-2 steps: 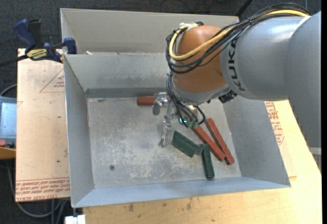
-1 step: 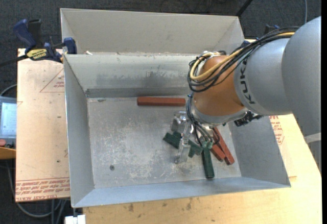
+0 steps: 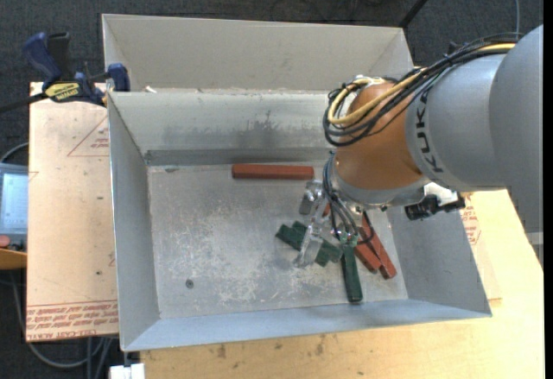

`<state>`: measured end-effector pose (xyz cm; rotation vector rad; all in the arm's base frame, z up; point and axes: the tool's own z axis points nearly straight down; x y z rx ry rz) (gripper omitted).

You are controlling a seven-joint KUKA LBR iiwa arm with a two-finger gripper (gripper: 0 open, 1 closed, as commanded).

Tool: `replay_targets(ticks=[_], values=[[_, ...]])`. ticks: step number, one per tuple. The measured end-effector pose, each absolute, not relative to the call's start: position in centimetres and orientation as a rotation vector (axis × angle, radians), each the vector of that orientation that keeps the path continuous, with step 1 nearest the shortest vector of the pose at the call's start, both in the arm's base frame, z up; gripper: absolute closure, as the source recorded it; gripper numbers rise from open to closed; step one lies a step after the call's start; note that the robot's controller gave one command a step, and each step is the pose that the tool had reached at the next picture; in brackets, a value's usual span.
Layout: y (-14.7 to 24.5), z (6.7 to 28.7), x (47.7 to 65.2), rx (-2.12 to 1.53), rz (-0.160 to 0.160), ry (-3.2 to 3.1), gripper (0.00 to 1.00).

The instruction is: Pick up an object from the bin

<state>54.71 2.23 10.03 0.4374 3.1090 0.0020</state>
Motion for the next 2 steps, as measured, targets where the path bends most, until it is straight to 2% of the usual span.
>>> replay_targets(ticks=[1, 2], values=[[2.1, 10.0, 54.7, 0.578, 0.002, 3.087, 0.00], [1.9, 6.8, 55.1, 0.567, 0.000, 3.092, 0.00]])
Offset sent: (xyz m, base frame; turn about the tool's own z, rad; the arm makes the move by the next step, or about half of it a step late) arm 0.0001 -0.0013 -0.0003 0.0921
